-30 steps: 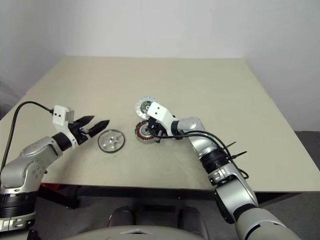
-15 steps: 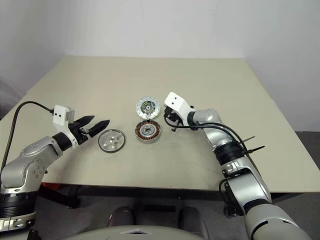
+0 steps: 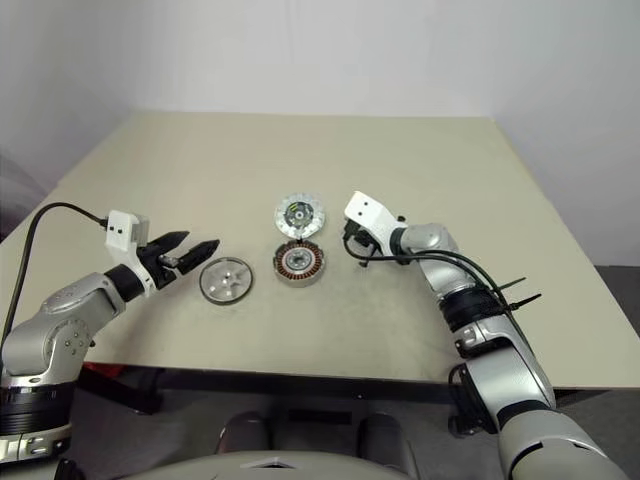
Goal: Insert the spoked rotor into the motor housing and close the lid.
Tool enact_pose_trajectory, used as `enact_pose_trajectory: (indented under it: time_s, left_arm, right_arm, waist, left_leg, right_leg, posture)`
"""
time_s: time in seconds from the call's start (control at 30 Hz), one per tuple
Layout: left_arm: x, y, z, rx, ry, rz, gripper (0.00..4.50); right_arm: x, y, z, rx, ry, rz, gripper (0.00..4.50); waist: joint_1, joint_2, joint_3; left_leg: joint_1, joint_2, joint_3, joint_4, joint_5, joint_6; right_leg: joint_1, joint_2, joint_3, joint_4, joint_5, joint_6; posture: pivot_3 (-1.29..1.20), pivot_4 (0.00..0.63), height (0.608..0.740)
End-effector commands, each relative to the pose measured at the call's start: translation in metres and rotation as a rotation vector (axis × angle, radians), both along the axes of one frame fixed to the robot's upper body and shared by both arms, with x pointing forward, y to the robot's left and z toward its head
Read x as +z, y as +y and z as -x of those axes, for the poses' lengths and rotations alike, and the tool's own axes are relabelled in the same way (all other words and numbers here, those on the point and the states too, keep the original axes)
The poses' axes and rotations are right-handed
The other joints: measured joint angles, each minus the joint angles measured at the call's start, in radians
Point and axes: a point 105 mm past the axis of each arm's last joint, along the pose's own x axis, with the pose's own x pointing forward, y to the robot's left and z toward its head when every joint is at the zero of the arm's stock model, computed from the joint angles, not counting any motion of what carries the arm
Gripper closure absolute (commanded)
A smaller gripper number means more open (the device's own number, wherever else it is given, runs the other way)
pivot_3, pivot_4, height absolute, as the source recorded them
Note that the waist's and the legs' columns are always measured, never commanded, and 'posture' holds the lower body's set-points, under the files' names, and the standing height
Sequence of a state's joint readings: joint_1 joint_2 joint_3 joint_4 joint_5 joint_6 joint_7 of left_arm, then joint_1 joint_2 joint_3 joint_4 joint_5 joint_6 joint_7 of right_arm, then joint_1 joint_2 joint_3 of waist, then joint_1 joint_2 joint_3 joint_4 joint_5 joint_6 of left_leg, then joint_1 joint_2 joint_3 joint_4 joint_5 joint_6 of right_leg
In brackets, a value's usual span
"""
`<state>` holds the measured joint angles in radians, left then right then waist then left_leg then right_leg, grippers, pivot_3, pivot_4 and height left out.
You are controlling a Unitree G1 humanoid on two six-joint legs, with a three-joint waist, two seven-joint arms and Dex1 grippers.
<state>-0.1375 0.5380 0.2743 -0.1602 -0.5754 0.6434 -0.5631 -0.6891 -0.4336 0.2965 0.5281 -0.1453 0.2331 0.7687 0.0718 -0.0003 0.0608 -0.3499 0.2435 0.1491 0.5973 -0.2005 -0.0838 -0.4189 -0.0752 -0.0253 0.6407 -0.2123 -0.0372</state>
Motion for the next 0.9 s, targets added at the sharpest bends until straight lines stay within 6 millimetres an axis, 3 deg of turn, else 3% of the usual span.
enact_pose_trajectory:
  time_s: [0.03,0.23,0.43,0.57,0.9]
  left_arm:
    - [0.010,0.001,-0.001,-0.008,-0.036,-0.012,0.00]
    - [0.011,0.000,-0.002,-0.009,-0.037,-0.010,0.00]
    - [0.013,-0.004,-0.001,-0.029,-0.038,0.001,0.00]
    - [0.010,-0.011,-0.002,-0.050,-0.015,0.029,0.00]
    - [-0.010,-0.032,-0.006,-0.095,0.094,-0.008,0.00]
  right_arm:
    - [0.019,-0.010,-0.009,-0.014,-0.064,0.000,4.49]
    - [0.022,-0.001,-0.008,0.005,-0.072,-0.028,4.49]
    - [0.050,0.050,0.024,0.235,-0.048,-0.190,4.49]
    - [0.059,0.068,0.039,0.301,-0.042,-0.225,4.49]
    - [0.061,0.067,0.036,0.275,-0.056,-0.221,4.49]
  waist:
    - [-0.001,0.000,0.000]
    - [-0.004,0.000,0.000]
    - [-0.002,0.000,0.000]
    - [0.000,0.000,0.000]
    - [0.000,0.000,0.000]
  left_leg:
    - [0.000,0.000,0.000,0.000,0.000,0.000]
    - [0.000,0.000,0.000,0.000,0.000,0.000]
    - [0.000,0.000,0.000,-0.001,0.000,0.000]
    - [0.000,0.000,0.000,0.000,0.000,0.001]
    - [0.000,0.000,0.000,-0.001,0.000,0.000]
  right_leg:
    - [0.000,0.000,0.000,0.000,0.000,0.000]
    - [0.000,0.000,0.000,0.000,0.000,0.000]
    - [0.000,0.000,0.000,0.000,0.000,0.000]
    - [0.000,0.000,0.000,0.000,0.000,0.000]
    - [0.000,0.000,0.000,0.000,0.000,0.000]
  posture:
    - [0.00,0.000,0.740]
    - [0.00,0.000,0.740]
    - [0.00,0.000,0.740]
    - [0.00,0.000,0.740]
    - [0.00,0.000,0.740]
